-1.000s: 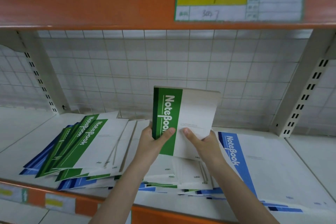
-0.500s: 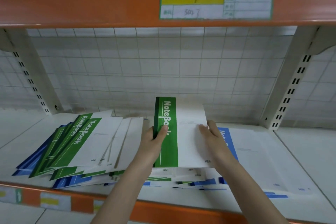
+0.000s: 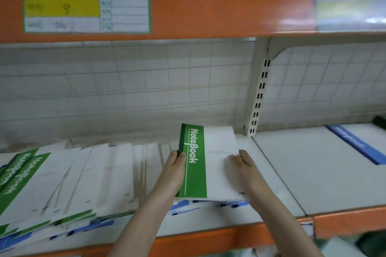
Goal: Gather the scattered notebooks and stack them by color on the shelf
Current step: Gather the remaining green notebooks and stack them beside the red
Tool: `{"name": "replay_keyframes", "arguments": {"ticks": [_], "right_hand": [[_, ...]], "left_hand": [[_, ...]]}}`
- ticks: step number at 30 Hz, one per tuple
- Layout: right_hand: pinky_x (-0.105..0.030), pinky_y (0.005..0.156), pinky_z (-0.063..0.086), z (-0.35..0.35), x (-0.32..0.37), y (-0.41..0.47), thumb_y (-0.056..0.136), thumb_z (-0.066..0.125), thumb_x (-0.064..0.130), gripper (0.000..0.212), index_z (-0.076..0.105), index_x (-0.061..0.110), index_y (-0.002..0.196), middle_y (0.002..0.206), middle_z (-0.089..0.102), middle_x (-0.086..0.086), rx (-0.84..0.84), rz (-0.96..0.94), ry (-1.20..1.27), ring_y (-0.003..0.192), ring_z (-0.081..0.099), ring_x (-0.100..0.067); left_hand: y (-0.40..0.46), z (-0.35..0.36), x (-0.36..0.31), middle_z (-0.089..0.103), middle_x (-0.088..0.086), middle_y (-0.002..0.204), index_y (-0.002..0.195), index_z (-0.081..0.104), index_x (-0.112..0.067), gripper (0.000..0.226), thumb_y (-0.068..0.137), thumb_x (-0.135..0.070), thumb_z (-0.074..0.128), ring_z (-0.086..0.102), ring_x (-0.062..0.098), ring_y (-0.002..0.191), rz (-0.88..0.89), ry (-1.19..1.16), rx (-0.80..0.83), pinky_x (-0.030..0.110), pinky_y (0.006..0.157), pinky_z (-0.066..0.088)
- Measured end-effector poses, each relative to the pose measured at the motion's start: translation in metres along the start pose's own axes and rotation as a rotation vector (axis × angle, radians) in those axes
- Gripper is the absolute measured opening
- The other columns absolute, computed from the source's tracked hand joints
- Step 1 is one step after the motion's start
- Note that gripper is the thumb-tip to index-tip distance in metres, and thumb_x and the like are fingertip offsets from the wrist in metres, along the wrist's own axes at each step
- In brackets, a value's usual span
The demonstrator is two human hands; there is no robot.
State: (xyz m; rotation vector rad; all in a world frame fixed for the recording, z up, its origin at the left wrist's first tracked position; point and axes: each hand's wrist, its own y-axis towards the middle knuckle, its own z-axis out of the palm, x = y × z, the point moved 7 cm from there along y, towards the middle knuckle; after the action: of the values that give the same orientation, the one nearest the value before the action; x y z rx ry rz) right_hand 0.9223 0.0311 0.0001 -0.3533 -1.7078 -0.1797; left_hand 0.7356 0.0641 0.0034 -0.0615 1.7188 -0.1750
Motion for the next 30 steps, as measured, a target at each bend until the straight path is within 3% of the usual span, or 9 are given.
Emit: {"name": "replay_keyframes", "arguments": {"ticks": [4,7,12,15,20,22,25,28,30], "right_hand": [[-0.027,0.062,0.033,-0.065,-0.011,-0.007,0.100,0.038,0.020,0.013,0.046,0.013,0.092,0.083,0.048,0.000,-0.081,0.046,0.044,0.074,0.045,-0.014],[-0.027,0.059,0.032,-0.120,-0.020,-0.013,0.100,0.038,0.018,0.013,0.047,0.009,0.096,0.083,0.047,-0.003,-0.160,0.053,0.044,0.073,0.044,-0.015],[-0.026,0.061,0.031,-0.214,-0.039,-0.028,0.098,0.037,0.012,0.022,0.041,0.017,0.077,0.074,0.043,0.000,-0.309,0.070,0.084,0.068,0.042,-0.013],[-0.029,0.066,0.032,-0.269,-0.053,-0.044,0.094,0.040,0.015,0.017,0.042,0.019,0.077,0.075,0.042,0.000,-0.400,0.095,0.077,0.072,0.042,-0.016],[-0.019,0.050,0.036,-0.352,-0.075,-0.084,0.094,0.041,0.014,0.012,0.051,0.018,0.089,0.076,0.049,0.001,-0.520,0.093,0.097,0.065,0.045,-0.012],[-0.017,0.046,0.036,-0.385,-0.082,-0.100,0.095,0.039,0.008,0.017,0.053,0.016,0.098,0.075,0.050,-0.001,-0.565,0.083,0.112,0.061,0.047,-0.009],[-0.018,0.044,0.033,-0.432,-0.097,-0.125,0.097,0.037,0.000,0.020,0.043,0.012,0.082,0.071,0.038,-0.004,-0.672,0.135,0.125,0.045,0.042,-0.002],[-0.027,0.056,0.030,-0.472,-0.116,-0.151,0.094,0.037,0.000,0.012,0.048,0.003,0.093,0.079,0.038,-0.010,-0.754,0.151,0.152,0.068,0.040,-0.016],[-0.028,0.060,0.032,-0.495,-0.125,-0.168,0.093,0.038,0.003,0.021,0.053,0.005,0.107,0.085,0.048,-0.010,-0.793,0.155,0.142,0.075,0.043,-0.018]], "left_hand": [[-0.010,0.063,-0.010,0.068,0.002,0.096,0.093,0.056,-0.024,0.024,0.103,-0.029,0.035,0.066,0.017,0.082,-0.043,-0.050,0.097,0.027,0.065,0.050],[-0.018,0.116,-0.020,0.066,0.003,0.102,0.101,0.056,-0.021,0.023,0.103,-0.031,0.035,0.065,0.019,0.089,-0.046,-0.014,0.172,0.030,0.073,0.051],[-0.045,0.208,-0.034,0.061,-0.006,0.099,0.095,0.048,-0.027,0.014,0.103,-0.030,0.037,0.061,0.017,0.093,-0.059,-0.049,0.307,0.028,0.076,0.046],[-0.065,0.260,-0.041,0.062,-0.008,0.086,0.086,0.053,-0.023,0.023,0.103,-0.028,0.037,0.062,0.012,0.079,-0.042,-0.031,0.372,0.023,0.061,0.044],[-0.102,0.347,-0.040,0.067,-0.001,0.083,0.087,0.055,-0.018,0.022,0.102,-0.023,0.040,0.064,0.010,0.066,-0.042,-0.043,0.503,0.016,0.046,0.046],[-0.119,0.381,-0.039,0.066,-0.002,0.080,0.081,0.053,-0.017,0.025,0.101,-0.021,0.040,0.062,0.010,0.065,-0.032,-0.026,0.557,0.017,0.048,0.045],[-0.143,0.431,-0.036,0.061,-0.007,0.073,0.073,0.048,-0.020,0.029,0.101,-0.020,0.041,0.059,0.009,0.066,-0.022,-0.002,0.623,0.019,0.054,0.045],[-0.167,0.478,-0.033,0.064,-0.006,0.084,0.088,0.056,-0.018,0.022,0.102,-0.023,0.039,0.061,0.009,0.073,-0.009,0.043,0.729,0.020,0.059,0.046],[-0.181,0.506,-0.032,0.065,-0.005,0.089,0.108,0.055,-0.024,0.017,0.102,-0.024,0.039,0.063,0.009,0.074,-0.016,0.046,0.784,0.019,0.052,0.046]]}}
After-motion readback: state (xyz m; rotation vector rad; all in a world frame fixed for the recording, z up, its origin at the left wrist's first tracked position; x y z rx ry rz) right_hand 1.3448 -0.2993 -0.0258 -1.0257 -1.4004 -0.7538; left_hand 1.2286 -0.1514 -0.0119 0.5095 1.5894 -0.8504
